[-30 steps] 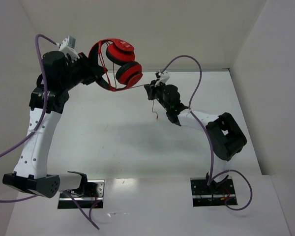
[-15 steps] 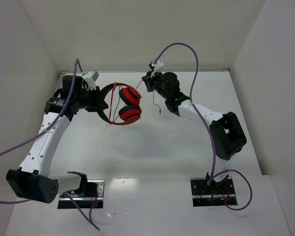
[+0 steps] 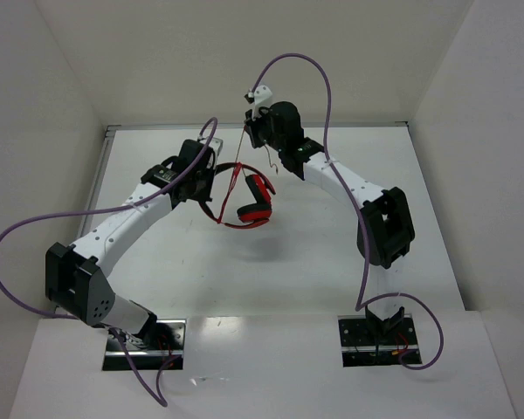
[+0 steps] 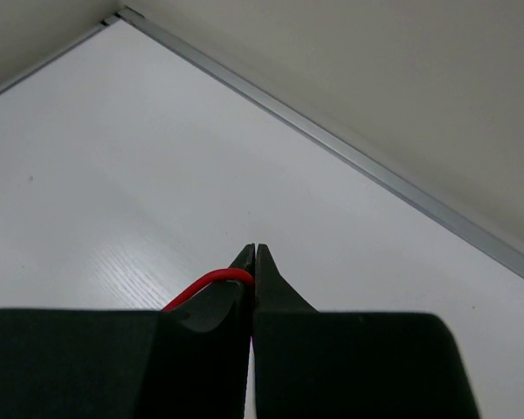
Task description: Wrap the headphones
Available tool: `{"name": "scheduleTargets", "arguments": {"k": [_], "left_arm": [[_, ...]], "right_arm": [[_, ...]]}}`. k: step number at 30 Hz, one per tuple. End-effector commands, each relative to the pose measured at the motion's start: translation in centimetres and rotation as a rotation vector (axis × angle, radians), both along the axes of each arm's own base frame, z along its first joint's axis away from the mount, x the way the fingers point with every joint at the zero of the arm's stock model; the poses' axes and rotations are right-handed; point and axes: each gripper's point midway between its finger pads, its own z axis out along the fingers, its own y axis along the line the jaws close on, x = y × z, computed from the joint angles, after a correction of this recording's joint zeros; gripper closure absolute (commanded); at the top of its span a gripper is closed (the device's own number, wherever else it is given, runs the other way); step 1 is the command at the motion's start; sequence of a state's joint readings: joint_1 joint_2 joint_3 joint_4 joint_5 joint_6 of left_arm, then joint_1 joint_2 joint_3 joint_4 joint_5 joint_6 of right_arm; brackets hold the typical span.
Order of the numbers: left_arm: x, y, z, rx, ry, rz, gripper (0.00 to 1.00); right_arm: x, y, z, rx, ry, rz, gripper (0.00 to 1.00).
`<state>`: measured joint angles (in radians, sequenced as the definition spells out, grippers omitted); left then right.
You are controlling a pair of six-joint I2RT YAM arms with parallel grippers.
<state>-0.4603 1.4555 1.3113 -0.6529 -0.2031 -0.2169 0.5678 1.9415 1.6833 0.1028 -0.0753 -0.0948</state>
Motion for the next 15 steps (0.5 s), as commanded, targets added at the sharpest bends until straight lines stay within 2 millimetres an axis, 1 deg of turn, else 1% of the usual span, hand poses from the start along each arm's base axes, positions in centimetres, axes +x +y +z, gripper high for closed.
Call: {"name": "scheduleTargets", "arguments": {"k": [1,3,4,5,7,8,9,10,11,12,13,14,15], "left_arm": [[-3.1,3.9,-1.8,0.227,0.111,0.02,1.0],[-2.8,4.6,-2.0,0.256,0.105,0.064,1.0],[-2.7,4.9,-2.2,0.272,0.108,0.083,1.0],[-2.5,5.2,-2.4,0.287,0.1,0.095,1.0],[-2.0,5.5,-2.9,0.309,0.097,0.129,1.0],[-2.1,5.9,-3.0,0.329,0.096,0.14,1.0],[-1.7,6.0,-3.2,0.342,0.087,0.151,1.0],[-1.6,6.1,-3.8,0.348,0.093,0.163,1.0],[-1.0,6.4,-3.4,0.36,0.061,0.185,1.0],[-0.6,6.4,-3.7,0.366,0.056,0.19,1.0],[-0.4,6.4,-4.5,0.379,0.065,0.203,1.0],[0.0,6.9,-4.5,0.407,0.049,0.225,1.0],[0.6,6.9,-4.5,0.406,0.026,0.251,1.0]], "right_arm": [[3.8,-4.7,8.7,0.066,-0.201,-0.221,1.0],[3.9,-5.2,9.1,0.041,-0.208,-0.245,1.0],[3.5,-5.4,10.1,0.039,-0.206,-0.245,1.0],[3.5,-5.5,10.1,0.035,-0.2,-0.245,1.0],[2.4,-5.8,11.3,0.042,-0.189,-0.235,1.0],[2.1,-5.8,11.5,0.038,-0.182,-0.225,1.0],[1.5,-5.9,12.1,0.049,-0.178,-0.215,1.0],[1.2,-5.9,12.2,0.046,-0.173,-0.205,1.0],[1.0,-5.9,11.6,0.039,-0.147,-0.205,1.0],[0.6,-5.9,12.0,0.05,-0.142,-0.195,1.0],[0.1,-5.9,12.3,0.049,-0.139,-0.183,1.0],[-0.1,-5.9,11.4,0.044,-0.1,-0.184,1.0],[-0.6,-5.8,11.6,0.055,-0.084,-0.17,1.0]]}}
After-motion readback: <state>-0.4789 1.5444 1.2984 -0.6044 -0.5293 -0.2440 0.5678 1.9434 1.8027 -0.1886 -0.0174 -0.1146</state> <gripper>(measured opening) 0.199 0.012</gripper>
